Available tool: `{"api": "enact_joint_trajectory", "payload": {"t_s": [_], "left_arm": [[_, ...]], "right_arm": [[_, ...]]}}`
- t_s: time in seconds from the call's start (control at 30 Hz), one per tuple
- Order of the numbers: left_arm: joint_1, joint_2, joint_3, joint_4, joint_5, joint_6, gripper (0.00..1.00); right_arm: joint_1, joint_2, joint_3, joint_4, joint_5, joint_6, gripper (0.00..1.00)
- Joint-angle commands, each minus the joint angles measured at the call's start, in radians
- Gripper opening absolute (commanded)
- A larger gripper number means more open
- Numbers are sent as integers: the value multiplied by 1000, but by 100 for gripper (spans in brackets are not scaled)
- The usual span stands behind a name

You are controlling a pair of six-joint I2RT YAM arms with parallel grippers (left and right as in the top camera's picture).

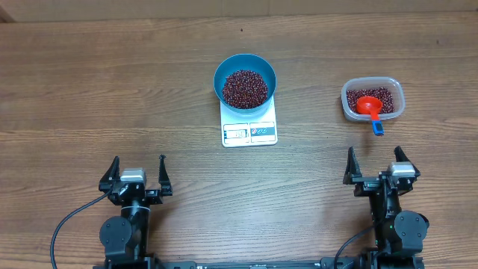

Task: Scoop item into bowl and weigh 150g on scale

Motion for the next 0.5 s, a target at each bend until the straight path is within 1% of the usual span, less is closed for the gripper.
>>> {"api": "enact_joint_trajectory", "payload": {"t_s": [0.0,0.47], "left_arm": [[7,-11,-4,-3,-10,-13,100],[7,-11,-4,-3,-10,-13,100]], "right_arm": [[4,-8,-11,3,-1,-1,100],[4,-8,-11,3,-1,0,100]]}}
